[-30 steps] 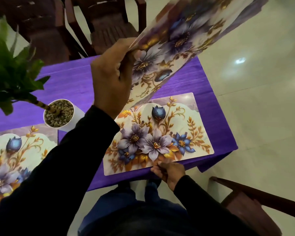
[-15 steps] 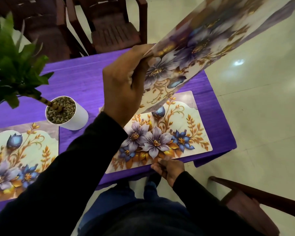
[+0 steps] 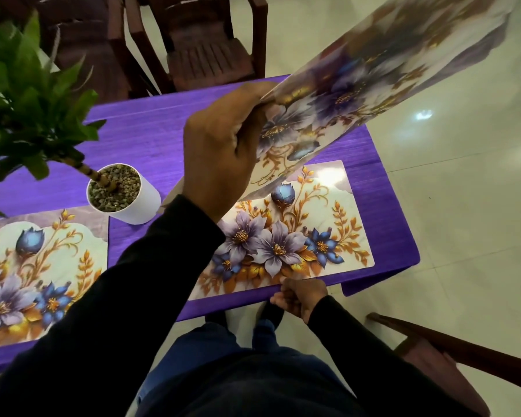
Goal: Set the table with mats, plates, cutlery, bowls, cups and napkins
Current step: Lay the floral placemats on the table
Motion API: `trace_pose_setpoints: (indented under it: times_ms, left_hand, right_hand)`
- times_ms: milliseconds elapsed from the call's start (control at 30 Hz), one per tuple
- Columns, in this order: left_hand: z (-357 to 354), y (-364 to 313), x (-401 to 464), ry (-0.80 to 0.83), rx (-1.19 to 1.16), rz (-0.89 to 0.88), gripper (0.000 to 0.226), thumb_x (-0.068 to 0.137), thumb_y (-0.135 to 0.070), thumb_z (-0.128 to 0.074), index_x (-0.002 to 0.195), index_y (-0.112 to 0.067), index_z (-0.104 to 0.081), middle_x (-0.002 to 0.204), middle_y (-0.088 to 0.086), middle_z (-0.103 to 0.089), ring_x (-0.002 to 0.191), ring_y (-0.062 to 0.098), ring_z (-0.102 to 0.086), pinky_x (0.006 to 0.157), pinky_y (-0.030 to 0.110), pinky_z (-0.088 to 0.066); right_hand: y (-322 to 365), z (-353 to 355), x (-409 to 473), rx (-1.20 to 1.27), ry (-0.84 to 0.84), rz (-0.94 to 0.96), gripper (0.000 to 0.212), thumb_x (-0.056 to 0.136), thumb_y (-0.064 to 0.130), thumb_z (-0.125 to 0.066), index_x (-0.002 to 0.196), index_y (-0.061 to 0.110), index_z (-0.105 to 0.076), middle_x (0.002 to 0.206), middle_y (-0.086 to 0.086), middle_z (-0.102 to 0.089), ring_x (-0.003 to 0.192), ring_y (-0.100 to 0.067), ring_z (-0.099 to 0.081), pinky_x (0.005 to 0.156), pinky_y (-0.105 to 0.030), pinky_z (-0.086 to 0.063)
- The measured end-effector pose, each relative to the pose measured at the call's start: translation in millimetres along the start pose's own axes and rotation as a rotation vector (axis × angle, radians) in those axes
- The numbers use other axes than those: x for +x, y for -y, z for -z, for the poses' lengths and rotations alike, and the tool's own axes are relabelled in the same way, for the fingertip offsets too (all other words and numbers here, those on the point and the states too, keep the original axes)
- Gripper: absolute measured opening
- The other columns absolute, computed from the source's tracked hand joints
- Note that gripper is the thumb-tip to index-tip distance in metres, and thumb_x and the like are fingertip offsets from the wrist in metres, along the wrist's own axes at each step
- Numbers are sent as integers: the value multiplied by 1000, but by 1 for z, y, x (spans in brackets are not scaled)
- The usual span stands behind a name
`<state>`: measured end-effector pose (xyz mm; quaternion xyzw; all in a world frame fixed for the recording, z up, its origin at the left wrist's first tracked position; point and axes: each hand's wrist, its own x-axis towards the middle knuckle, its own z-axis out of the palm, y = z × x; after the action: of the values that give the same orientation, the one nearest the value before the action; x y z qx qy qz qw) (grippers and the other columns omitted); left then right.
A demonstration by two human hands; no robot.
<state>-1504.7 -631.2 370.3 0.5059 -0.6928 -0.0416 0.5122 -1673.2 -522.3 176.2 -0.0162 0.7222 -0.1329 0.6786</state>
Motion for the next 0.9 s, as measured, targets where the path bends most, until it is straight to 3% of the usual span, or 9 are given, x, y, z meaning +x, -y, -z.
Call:
trace_pose_setpoints:
  times_ms: [167, 300, 367, 467, 567, 667, 767, 833, 900]
  left_hand:
    - [2, 2, 0, -13, 38, 7, 17, 102, -10, -61, 113, -4, -72, 95, 4, -75, 82, 18, -69, 65, 36, -52]
    - [3, 2, 0, -26, 24, 31, 17, 102, -11, -62, 113, -4, -72, 96, 2, -74, 83, 15, -68, 67, 26, -49]
    - [4, 3, 1, -24, 29, 35, 17, 102, -11, -62, 113, -3, -72, 96, 3, -74, 84, 16, -68, 68, 26, -49]
    - [4, 5, 2, -9, 39, 42, 19, 103, -14, -61, 113, -3, -72, 97, 5, -75, 85, 19, -68, 68, 36, -52]
    - [5, 6, 3, 19, 61, 57, 20, 104, -16, -59, 114, -4, -72, 97, 5, -74, 84, 19, -68, 67, 37, -52]
    - [8, 6, 3, 28, 74, 78, 18, 104, -17, -59, 112, -7, -71, 94, 2, -73, 81, 18, -66, 65, 40, -51]
    - [14, 5, 3, 32, 87, 84, 19, 104, -18, -59, 112, -7, -72, 93, 2, -73, 80, 18, -66, 65, 42, -51]
    - [19, 7, 5, 56, 84, 86, 20, 103, -19, -59, 114, -8, -72, 94, 3, -74, 82, 19, -67, 66, 42, -52]
    - [24, 9, 9, 127, 80, 100, 22, 103, -22, -57, 117, -11, -71, 95, 2, -73, 83, 21, -67, 67, 43, -52]
  right_hand:
    - [-2, -1, -9, -120, 8, 34, 20, 96, 15, -64, 92, -5, -66, 74, -20, -70, 61, -26, -70, 51, -29, -59]
    - [4, -5, -21, -214, 35, 165, 23, 96, 14, -59, 80, -1, -64, 63, -16, -66, 50, -22, -63, 48, -26, -53]
    - [13, -6, -26, -180, 55, 285, 19, 96, 13, -59, 86, -3, -65, 67, -16, -67, 50, -23, -64, 49, -28, -54]
    - [36, 0, -32, -75, 89, 481, 15, 94, 11, -64, 92, -3, -67, 76, -20, -69, 55, -26, -65, 50, -30, -55]
    - [73, 12, -44, 6, 86, 687, 16, 89, 7, -69, 101, -3, -67, 82, -18, -72, 69, -33, -68, 59, -35, -58]
    - [117, 20, -57, 51, 14, 924, 39, 83, 14, -78, 117, 7, -61, 102, -16, -72, 85, -26, -73, 72, -39, -61]
    - [152, 23, -77, 22, -150, 1136, 86, 73, 29, -87, 144, 20, -40, 129, -3, -58, 100, -11, -68, 77, -26, -58]
    - [170, 26, -89, 42, -213, 1252, 107, 70, 29, -90, 153, 22, -22, 143, -2, -44, 113, -13, -62, 81, -22, -56]
    - [182, 32, -98, 83, -198, 1357, 118, 67, 27, -91, 156, 23, -13, 151, -1, -36, 126, -17, -54, 93, -30, -54]
